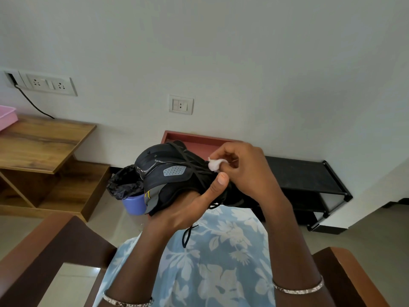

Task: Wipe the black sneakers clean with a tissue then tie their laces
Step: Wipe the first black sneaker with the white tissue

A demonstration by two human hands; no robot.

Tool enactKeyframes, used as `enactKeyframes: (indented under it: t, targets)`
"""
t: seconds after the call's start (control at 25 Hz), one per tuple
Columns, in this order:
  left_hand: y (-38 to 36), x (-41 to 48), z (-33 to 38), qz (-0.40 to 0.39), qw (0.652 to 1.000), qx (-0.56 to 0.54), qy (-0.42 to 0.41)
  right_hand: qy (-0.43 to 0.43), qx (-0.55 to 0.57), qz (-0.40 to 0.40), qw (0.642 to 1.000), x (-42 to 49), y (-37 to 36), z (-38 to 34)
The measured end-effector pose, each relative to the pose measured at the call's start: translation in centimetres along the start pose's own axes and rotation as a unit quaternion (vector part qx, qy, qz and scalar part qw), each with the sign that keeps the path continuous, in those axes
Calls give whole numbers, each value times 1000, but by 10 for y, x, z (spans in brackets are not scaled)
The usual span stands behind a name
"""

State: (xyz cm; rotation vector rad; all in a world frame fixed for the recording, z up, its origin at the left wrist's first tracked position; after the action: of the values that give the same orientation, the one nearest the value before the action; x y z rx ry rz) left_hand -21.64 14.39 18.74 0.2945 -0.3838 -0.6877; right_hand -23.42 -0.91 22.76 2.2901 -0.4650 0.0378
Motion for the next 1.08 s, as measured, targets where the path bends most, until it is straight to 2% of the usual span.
enactKeyframes:
  t: [0.12, 0.2, 0.4, 0.52, 0.64, 0.76, 0.84, 0.96, 1.08]
  targets:
    - [4, 1, 2, 5, 1000, 15, -4, -55, -63, 55, 995, 1, 12, 17]
    - [4, 2, -1, 2, 1000, -4, 1, -45, -66, 67, 995, -2, 11, 13]
    - [-8, 1, -6, -36, 999, -7, 14, 37, 58, 16, 997, -1, -7, -22]
    - [-5, 1, -5, -13, 1000, -3, 21, 67, 102, 16, 992, 0, -11, -27]
    - [-3, -1, -1, -7, 1000, 11, 11, 46, 38, 3, 998, 1, -3, -12]
    - [-3, -1, 2, -11, 999, 23, 19, -19, -59, 69, 996, 3, 7, 6]
    - [-4, 1, -2, -17, 1000, 9, 20, -27, -72, 87, 993, 1, 7, 4]
    - [-8, -1, -1, -40, 999, 2, 19, 12, -5, 15, 1000, -1, 0, -14]
    - [-14, -3, 1, -56, 998, 2, 24, 41, 127, -18, 991, 0, -5, -31]
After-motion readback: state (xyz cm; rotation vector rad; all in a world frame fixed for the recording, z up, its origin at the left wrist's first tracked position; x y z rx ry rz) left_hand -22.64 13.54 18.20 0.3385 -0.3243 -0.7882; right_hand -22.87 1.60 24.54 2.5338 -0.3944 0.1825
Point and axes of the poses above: each hand's wrist, its own x-axis towards the middle knuckle, its own y-axis out of the back of the hand, z = x × y, the point moved 2 cm from there along x, towards the middle knuckle, and after that the axes turned 10 degrees about -y, right-handed, at the moved point
